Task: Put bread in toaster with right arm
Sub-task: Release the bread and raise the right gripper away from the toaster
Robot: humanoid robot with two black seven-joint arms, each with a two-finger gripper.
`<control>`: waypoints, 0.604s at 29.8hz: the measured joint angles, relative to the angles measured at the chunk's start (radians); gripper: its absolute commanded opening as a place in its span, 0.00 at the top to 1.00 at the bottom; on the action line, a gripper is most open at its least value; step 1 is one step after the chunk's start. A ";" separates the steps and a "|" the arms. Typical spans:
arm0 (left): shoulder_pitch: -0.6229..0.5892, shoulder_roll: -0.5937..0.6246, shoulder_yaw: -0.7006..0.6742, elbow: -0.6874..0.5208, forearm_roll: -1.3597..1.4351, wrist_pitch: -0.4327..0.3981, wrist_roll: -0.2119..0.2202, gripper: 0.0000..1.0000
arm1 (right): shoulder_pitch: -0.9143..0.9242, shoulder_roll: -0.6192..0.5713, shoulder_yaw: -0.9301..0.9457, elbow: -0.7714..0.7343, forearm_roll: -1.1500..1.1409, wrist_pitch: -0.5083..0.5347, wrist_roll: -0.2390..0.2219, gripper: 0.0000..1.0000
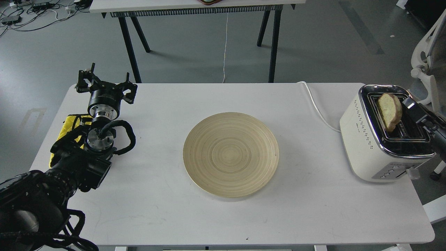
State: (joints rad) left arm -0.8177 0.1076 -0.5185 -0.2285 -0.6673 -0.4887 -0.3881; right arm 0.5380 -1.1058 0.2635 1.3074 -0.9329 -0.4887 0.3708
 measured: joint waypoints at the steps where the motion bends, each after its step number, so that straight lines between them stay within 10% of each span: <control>1: 0.000 0.000 0.000 0.000 0.000 0.000 0.000 0.00 | 0.003 -0.006 0.010 0.005 0.002 0.000 -0.001 0.01; 8: 0.000 0.000 0.000 0.000 0.000 0.000 0.000 0.00 | 0.018 0.004 0.213 0.080 0.120 0.000 -0.006 0.01; 18: 0.000 0.000 0.000 0.000 0.000 0.000 0.000 0.00 | 0.016 0.379 0.417 0.082 0.455 0.141 0.064 0.01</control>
State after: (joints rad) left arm -0.8176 0.1073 -0.5186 -0.2289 -0.6673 -0.4885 -0.3881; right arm 0.5539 -0.7268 0.6807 1.3889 -0.4780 -0.3476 0.4351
